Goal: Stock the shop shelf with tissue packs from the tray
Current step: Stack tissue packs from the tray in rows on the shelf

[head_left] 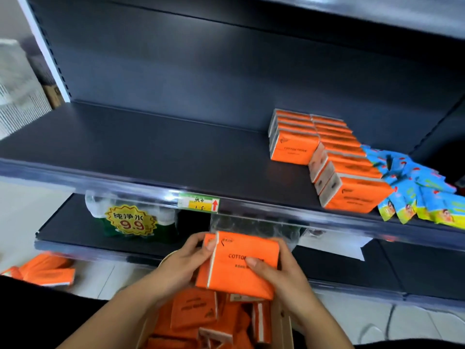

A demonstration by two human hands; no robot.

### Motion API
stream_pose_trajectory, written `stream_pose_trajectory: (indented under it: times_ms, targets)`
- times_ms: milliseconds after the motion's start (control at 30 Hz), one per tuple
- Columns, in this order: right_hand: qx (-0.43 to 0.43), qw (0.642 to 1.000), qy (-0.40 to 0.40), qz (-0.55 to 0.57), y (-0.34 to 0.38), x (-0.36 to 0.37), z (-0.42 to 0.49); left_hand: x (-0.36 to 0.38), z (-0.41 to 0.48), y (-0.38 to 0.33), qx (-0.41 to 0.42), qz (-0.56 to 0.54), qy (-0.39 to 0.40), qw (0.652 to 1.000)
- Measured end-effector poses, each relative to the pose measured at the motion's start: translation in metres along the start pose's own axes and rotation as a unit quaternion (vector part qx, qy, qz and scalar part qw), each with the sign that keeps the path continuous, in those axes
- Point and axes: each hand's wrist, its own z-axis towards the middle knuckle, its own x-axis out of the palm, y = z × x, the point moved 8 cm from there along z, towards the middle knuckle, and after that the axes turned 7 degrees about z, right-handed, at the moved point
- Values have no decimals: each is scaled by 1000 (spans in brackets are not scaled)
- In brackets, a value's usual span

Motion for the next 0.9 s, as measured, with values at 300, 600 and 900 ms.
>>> stream_pose_trajectory:
  times_ms: [300,600,900]
  targets:
    - [-183,959,1,-217,146,-28,22,23,27,-136,151,41,32,987]
    - [-281,754,-37,-592,225,-54,74,60,124,-224,264,150,25,952]
    - [-251,744,3,-619,188,-59,78,70,202,-210,235,191,-51,952]
